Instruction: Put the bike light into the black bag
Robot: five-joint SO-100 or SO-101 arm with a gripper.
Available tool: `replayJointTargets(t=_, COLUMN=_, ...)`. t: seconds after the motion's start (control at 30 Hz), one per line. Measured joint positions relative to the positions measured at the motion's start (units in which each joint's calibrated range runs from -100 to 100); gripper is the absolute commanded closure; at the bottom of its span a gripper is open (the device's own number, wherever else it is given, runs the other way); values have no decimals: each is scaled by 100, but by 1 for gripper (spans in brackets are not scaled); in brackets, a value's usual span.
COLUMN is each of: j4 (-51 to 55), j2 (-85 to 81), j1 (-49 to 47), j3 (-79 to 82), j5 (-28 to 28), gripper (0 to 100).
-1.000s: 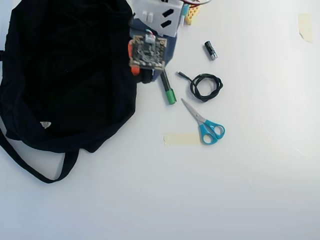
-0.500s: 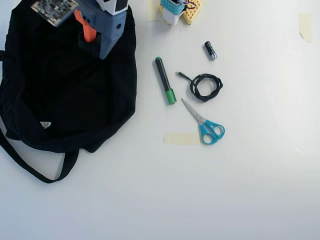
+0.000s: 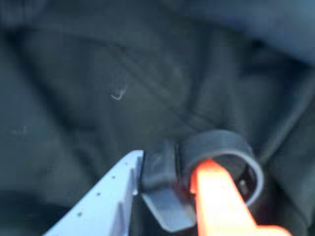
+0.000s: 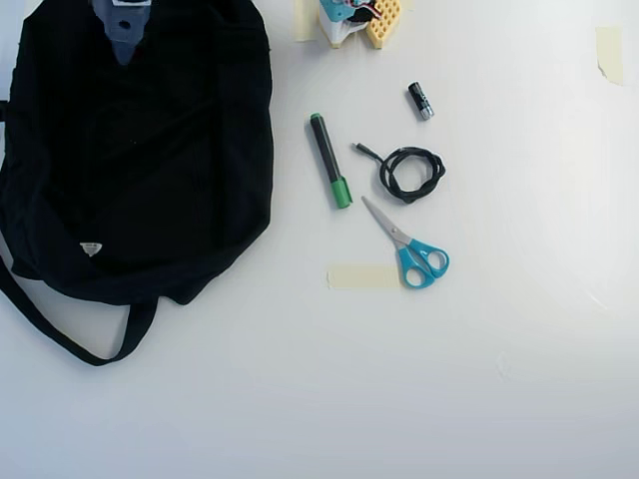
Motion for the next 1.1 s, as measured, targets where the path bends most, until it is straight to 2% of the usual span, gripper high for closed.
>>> replayJointTargets(t=0.13, j4=-842, j2=0, j1=140, j3=1171, j5=0, gripper=96)
replayJointTargets(t=0.23, j4=-867, j2=17, j1=140, j3=1274, j5=-15, gripper=75)
replayJointTargets(t=0.33, j4=-859, j2=17, j1=140, j3=1274, j5=-15, gripper=72)
replayJointTargets(t=0.43, j4=-550, j2=-25, j1=-118, j3=1274, j5=-15, gripper=72)
replayJointTargets(t=0.5, j4=-283, j2=-672, j1=-985, j3=1281, j5=-15, gripper=77)
replayJointTargets(t=0.57, j4=-215, j2=-1519, j1=-2190, j3=1266, j5=-15, gripper=97)
replayJointTargets(t=0.63, j4=-206, j2=-2009, j1=-2866, j3=1266, j5=-34, gripper=98)
replayJointTargets(t=0.73, j4=-215, j2=-2142, j1=-4710, j3=1132, j5=-112, gripper=98)
replayJointTargets(t=0.77, j4=-215, j2=-2159, j1=-4989, j3=1061, j5=-127, gripper=98)
replayJointTargets(t=0.87, j4=-215, j2=-2399, j1=-5518, j3=873, j5=-347, gripper=98)
replayJointTargets(t=0.97, j4=60, j2=-2798, j1=-6091, j3=873, j5=-357, gripper=98)
replayJointTargets(t=1.1, j4=524, j2=-3611, j1=-6289, j3=1203, j5=-195, gripper=98)
